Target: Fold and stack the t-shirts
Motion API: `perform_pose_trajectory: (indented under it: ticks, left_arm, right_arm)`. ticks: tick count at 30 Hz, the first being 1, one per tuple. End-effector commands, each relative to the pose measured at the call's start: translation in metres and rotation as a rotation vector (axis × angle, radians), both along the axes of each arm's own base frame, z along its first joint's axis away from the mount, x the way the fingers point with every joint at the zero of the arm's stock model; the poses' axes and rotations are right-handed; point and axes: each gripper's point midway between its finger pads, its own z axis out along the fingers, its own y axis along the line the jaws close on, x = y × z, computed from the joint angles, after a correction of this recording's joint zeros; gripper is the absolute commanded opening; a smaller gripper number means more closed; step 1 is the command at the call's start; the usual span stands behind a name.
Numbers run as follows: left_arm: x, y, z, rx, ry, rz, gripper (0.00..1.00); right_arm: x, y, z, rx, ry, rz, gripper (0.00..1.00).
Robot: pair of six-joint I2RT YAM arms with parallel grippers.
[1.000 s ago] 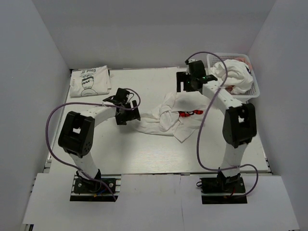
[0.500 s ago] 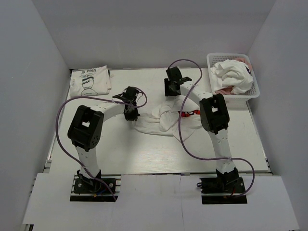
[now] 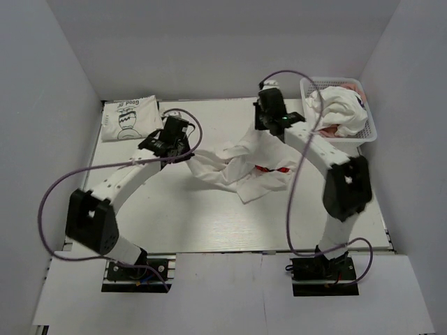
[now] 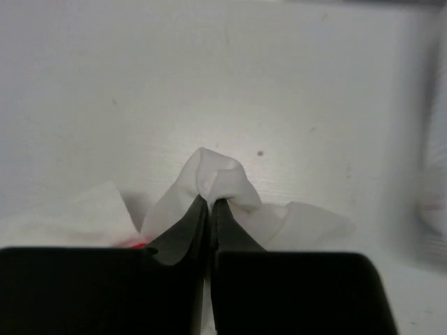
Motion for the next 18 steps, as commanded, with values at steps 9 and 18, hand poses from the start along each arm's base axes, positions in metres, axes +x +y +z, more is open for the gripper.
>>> perform_pose_trajectory:
  ticks: [9,18]
  left_arm:
    - [-0.105,0.074,0.297,-0.299,-0.792,0.083,0.00]
    - [-0.244,0.106,0.465,-0.464,-1.259,-0.142,0.00]
  right_arm:
    - [-0.178,-0.099,0.386,0.314,-0.875,0.033,0.00]
    - [-0.352,-0.122,0.502,0.517,-1.145,0.368,0.00]
